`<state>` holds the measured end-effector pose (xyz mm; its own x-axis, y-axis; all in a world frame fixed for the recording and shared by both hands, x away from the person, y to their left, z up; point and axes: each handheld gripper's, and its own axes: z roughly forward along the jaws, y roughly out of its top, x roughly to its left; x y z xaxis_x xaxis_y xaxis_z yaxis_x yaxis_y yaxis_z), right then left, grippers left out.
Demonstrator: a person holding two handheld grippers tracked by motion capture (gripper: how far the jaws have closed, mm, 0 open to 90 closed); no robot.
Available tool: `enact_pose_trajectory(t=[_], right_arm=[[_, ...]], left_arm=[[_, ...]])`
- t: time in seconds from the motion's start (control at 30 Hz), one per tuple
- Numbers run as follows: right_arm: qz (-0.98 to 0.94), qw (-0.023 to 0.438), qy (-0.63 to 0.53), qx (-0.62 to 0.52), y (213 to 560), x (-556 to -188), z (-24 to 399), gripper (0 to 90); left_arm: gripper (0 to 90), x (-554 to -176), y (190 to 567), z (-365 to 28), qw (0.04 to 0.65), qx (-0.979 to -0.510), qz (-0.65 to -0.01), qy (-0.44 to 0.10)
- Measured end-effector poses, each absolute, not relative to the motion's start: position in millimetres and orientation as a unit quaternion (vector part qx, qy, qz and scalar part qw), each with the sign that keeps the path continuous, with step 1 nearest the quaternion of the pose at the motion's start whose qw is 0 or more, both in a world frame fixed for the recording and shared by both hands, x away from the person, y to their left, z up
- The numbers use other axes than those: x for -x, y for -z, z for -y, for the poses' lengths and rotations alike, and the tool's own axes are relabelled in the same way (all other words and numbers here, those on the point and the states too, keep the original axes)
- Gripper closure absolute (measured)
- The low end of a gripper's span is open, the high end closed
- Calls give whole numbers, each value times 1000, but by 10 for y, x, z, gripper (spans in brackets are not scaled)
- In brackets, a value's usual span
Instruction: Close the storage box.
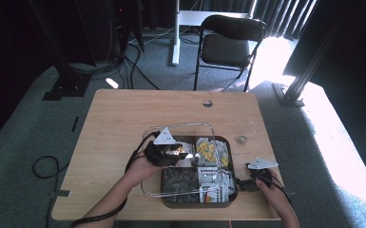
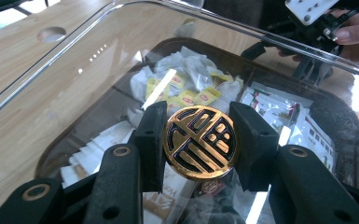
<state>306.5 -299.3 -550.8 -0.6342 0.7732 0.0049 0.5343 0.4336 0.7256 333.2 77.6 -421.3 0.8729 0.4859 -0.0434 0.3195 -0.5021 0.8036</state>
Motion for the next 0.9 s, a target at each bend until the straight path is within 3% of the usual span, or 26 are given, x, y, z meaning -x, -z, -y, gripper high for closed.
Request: enact_pose_trajectory(t=[0.9], right_arm=[[-830, 167, -358, -394, 5509, -3065, 2993, 125]], left_arm=[[594, -3370, 4488, -235, 420, -881, -206, -73]])
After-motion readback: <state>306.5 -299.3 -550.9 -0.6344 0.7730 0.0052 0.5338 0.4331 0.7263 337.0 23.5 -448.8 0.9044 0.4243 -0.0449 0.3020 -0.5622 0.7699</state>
